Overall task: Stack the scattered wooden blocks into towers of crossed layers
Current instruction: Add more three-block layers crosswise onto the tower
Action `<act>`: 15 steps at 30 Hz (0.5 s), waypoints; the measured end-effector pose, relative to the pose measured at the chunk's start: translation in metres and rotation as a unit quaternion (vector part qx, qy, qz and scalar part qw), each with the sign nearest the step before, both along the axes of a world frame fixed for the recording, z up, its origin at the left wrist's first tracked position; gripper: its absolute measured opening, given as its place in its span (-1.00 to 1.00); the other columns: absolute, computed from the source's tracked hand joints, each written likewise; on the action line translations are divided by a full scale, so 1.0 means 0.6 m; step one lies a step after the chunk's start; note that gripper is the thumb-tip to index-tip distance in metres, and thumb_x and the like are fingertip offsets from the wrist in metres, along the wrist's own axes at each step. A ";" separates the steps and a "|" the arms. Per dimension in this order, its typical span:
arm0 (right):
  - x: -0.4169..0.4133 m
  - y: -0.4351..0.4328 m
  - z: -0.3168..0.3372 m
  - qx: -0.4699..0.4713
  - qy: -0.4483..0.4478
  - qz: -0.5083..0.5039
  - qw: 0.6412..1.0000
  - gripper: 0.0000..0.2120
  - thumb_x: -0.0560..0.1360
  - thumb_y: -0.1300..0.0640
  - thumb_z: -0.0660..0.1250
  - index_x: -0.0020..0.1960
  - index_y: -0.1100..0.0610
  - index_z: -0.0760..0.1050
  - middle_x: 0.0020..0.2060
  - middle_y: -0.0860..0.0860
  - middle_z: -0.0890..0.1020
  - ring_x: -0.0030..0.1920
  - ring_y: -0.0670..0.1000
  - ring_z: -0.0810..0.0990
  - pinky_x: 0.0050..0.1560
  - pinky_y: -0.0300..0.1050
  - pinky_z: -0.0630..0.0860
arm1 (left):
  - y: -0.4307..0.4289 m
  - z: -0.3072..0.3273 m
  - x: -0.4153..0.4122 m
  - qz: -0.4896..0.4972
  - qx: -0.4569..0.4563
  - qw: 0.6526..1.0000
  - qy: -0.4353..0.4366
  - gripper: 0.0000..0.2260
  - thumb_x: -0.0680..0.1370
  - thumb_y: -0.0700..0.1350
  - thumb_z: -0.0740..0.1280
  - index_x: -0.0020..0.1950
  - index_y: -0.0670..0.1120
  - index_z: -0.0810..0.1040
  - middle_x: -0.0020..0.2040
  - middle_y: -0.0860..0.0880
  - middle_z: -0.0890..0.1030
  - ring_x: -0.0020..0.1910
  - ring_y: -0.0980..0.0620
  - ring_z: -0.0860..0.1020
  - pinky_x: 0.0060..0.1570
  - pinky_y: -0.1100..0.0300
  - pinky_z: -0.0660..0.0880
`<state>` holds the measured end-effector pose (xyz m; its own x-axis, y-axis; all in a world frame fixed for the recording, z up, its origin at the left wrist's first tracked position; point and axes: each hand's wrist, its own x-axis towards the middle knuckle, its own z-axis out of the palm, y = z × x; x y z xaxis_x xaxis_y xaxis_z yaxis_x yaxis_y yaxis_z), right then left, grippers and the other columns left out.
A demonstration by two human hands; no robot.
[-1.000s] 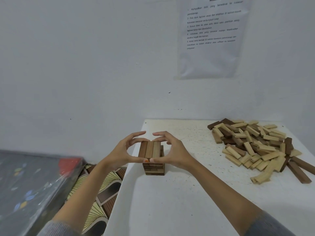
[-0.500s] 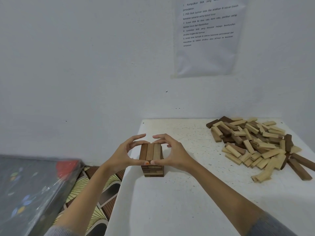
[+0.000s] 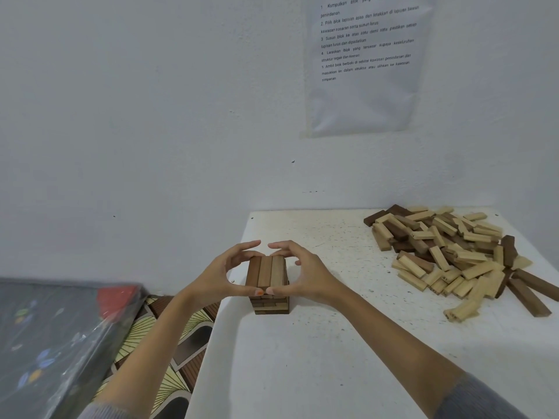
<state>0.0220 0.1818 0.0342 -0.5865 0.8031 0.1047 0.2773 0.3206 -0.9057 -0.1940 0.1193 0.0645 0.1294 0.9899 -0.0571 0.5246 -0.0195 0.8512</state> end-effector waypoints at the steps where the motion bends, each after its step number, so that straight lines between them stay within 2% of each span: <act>1: 0.000 0.001 0.000 0.002 -0.004 0.001 1.000 -0.25 0.24 0.03 0.63 0.33 -0.17 0.38 0.15 -0.20 0.56 0.26 -0.22 0.42 0.18 -0.30 0.29 | 0.002 0.000 -0.001 -0.004 -0.001 1.000 0.002 -0.24 0.32 -0.17 0.60 0.44 0.11 0.34 0.24 0.14 0.57 0.35 0.17 0.43 0.39 0.21 0.27; 5: -0.002 0.003 -0.001 0.012 -0.019 0.003 1.000 -0.24 0.23 0.00 0.63 0.34 -0.21 0.36 0.18 -0.19 0.54 0.28 -0.20 0.41 0.24 -0.20 0.31 | 0.007 -0.002 -0.003 -0.010 -0.002 1.000 0.013 -0.23 0.33 -0.17 0.60 0.44 0.13 0.34 0.24 0.13 0.57 0.33 0.13 0.46 0.34 0.31 0.32; 12: -0.005 0.004 0.000 0.021 -0.026 0.006 0.999 -0.26 0.24 0.01 0.62 0.32 -0.19 0.37 0.19 -0.15 0.52 0.28 -0.17 0.40 0.22 -0.19 0.34 | 0.017 -0.003 -0.006 -0.018 0.000 0.999 0.035 -0.27 0.32 -0.16 0.61 0.40 0.15 0.39 0.20 0.16 0.58 0.30 0.12 0.47 0.27 0.32 0.34; 15: -0.005 0.004 -0.001 0.020 -0.025 0.005 0.999 -0.25 0.24 0.01 0.62 0.34 -0.18 0.36 0.19 -0.14 0.52 0.28 -0.16 0.41 0.22 -0.18 0.34 | 0.020 -0.002 -0.008 -0.020 0.001 0.999 0.042 -0.26 0.31 -0.17 0.61 0.41 0.14 0.39 0.20 0.15 0.58 0.28 0.13 0.48 0.30 0.23 0.36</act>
<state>0.0191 0.1840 0.0336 -0.5993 0.7934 0.1065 0.3183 0.3582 -0.8777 -0.1989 0.1311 0.0632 0.1647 0.9841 -0.0667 0.5924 -0.0446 0.8044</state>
